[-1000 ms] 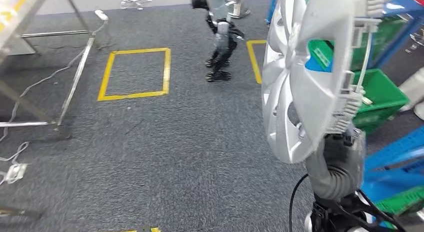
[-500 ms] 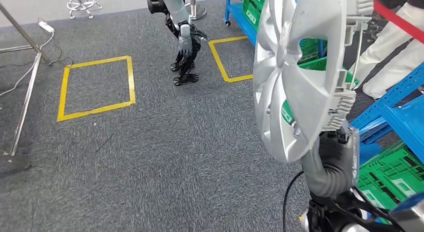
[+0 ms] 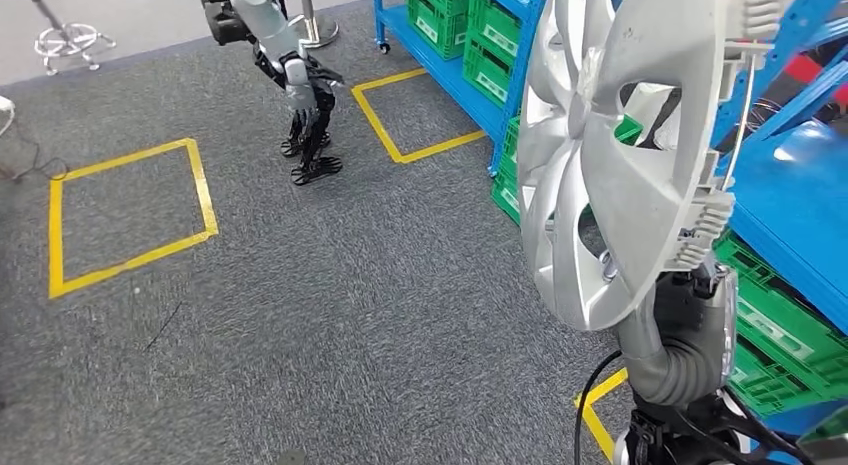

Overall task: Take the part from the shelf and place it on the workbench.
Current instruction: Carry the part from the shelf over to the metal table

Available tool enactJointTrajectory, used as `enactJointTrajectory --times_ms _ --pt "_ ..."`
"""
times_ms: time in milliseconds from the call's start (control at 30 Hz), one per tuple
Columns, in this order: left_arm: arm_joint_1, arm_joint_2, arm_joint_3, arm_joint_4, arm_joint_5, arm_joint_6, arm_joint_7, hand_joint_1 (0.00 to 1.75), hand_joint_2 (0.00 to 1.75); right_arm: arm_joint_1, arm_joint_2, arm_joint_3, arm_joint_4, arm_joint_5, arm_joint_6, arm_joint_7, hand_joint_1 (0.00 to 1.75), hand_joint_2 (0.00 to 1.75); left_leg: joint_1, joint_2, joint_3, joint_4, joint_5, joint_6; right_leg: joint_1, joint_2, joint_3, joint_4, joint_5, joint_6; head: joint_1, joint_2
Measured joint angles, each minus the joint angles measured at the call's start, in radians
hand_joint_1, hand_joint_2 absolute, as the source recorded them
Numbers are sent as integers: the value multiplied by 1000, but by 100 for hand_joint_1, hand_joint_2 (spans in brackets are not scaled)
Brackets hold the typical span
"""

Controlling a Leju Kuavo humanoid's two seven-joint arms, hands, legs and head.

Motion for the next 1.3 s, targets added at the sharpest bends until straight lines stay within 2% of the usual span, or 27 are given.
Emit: enactJointTrajectory --times_ms 33,67,100,133,167,200,233,267,300,367,467,533,600,633,667,700,733,800,867,933,1000,1067,1133,1167,1200,1233,1300 --pt "0 0 0 0 0 0 0 0 175 0 0 0 0 0 0 0 175 175 5 -41 -25 52 -29 -7 -4 7 2 -3 3 -2 -4 0" --pt "2 1 0 1 0 0 1 0 175 -1 0 0 0 0 -1 0 175 175 9 -64 -57 119 -61 -12 -5 14 2 -4 4 -3 -10 0" --pt "5 2 0 1 0 0 1 0 175 0 0 0 1 0 -1 0 175 175 13 -66 -89 182 -85 -17 -5 21 1 -4 4 -3 -16 0" --pt "7 3 0 2 0 0 2 0 175 0 1 0 1 1 -2 0 175 175 17 -63 -112 223 -93 -21 -6 28 2 -3 3 -3 -20 0" --pt "8 4 0 2 0 0 2 0 175 0 1 0 1 3 -2 -1 175 175 21 -60 -119 228 -79 -26 -8 35 2 -1 2 -1 -24 0" --pt "8 4 0 2 0 0 2 0 175 0 1 0 1 7 -3 -1 175 175 26 -57 -107 195 -47 -30 -10 41 3 2 0 2 -27 0" --pt "7 4 0 2 0 0 2 0 175 0 1 0 1 14 -3 -1 175 175 31 -48 -80 133 -6 -35 -14 44 3 7 -4 8 -30 0" --pt "7 4 0 2 0 0 1 0 175 1 1 0 1 23 -4 -1 175 175 31 -32 -53 71 23 -40 -15 46 3 14 -10 15 -34 0" --pt "6 3 0 2 0 0 1 0 175 1 1 0 1 34 -5 -1 175 175 30 -17 -31 21 41 -39 -15 47 2 22 -15 22 -40 0" --pt "3 2 0 2 0 0 1 0 175 1 1 0 0 51 -6 -1 175 175 23 1 -21 -13 41 -26 -13 41 -1 29 -21 33 -45 0" --pt "2 2 0 2 0 0 1 0 175 1 0 0 0 65 -6 3 175 175 24 -24 -25 -17 48 -1 -14 23 -4 40 -36 41 -35 0" --pt "2 2 0 2 0 0 1 0 175 1 0 0 0 70 -5 6 175 175 25 -39 -25 -18 51 10 -15 20 -33 115 -87 47 -25 0" --pt "3 2 0 2 0 0 1 0 175 1 0 1 0 73 -3 10 175 175 22 -53 -25 -18 50 15 -14 21 -91 248 -149 47 -13 0" --pt "5 3 0 2 0 0 1 0 175 1 0 1 0 73 -3 11 175 175 20 -60 -25 -18 50 17 -14 22 -114 297 -163 45 -8 0" --pt "5 3 0 2 0 0 1 0 175 1 0 1 0 74 -3 11 175 175 18 -68 -24 -18 50 18 -13 23 -124 314 -156 41 -3 0" --pt "6 3 0 2 0 0 1 0 175 1 0 1 0 75 -3 12 175 175 16 -76 -22 -18 49 18 -12 25 -117 292 -131 36 0 0" --pt "6 3 0 2 0 0 1 0 175 1 0 1 0 76 -3 12 175 175 14 -85 -20 -18 49 18 -10 32 -96 238 -92 29 3 0" --pt "4 1 0 2 0 0 1 0 175 0 0 1 0 79 -3 12 175 175 14 -101 -22 -17 49 17 -9 69 -48 116 -29 15 4 0" --pt "2 -1 0 2 0 0 1 0 175 -1 -1 1 0 80 -2 12 175 175 17 -117 -34 -16 53 10 -7 91 -26 54 -16 9 5 0" --pt "3 -1 0 2 0 0 1 0 175 -2 -1 1 0 81 -2 12 175 175 19 -132 -42 -17 57 -1 -6 74 -20 36 -18 9 8 0" --pt "4 0 0 2 0 0 1 0 175 -3 0 1 0 81 -2 13 175 175 16 -102 -53 7 38 -11 -8 52 -11 20 -14 6 4 0" --pt "4 1 0 2 0 0 1 0 175 -3 0 1 0 81 -1 13 175 175 16 -59 -98 101 -17 -21 -9 28 -4 13 -12 3 -6 0" --pt "4 2 0 2 0 0 1 0 175 -4 0 1 0 82 0 13 175 175 21 -52 -157 218 -64 -29 -8 5 -3 13 -13 0 -15 0" --pt "5 2 0 2 0 0 1 0 175 -4 0 1 0 82 1 13 175 175 24 -51 -171 242 -64 -32 -8 -6 -3 14 -15 0 -19 0" --pt "6 2 0 2 0 0 1 0 175 -4 0 1 0 82 2 14 175 175 25 -48 -164 228 -44 -33 -8 -16 -1 14 -16 1 -23 0" --pt "6 3 0 2 0 0 1 0 175 -4 0 1 0 82 2 15 175 175 25 -39 -139 179 -10 -33 -8 -26 2 14 -19 3 -28 0" --pt "5 4 0 2 0 0 1 0 175 -4 0 1 0 82 4 16 175 175 18 15 -69 45 49 -27 -4 -42 10 17 -25 11 -37 0"
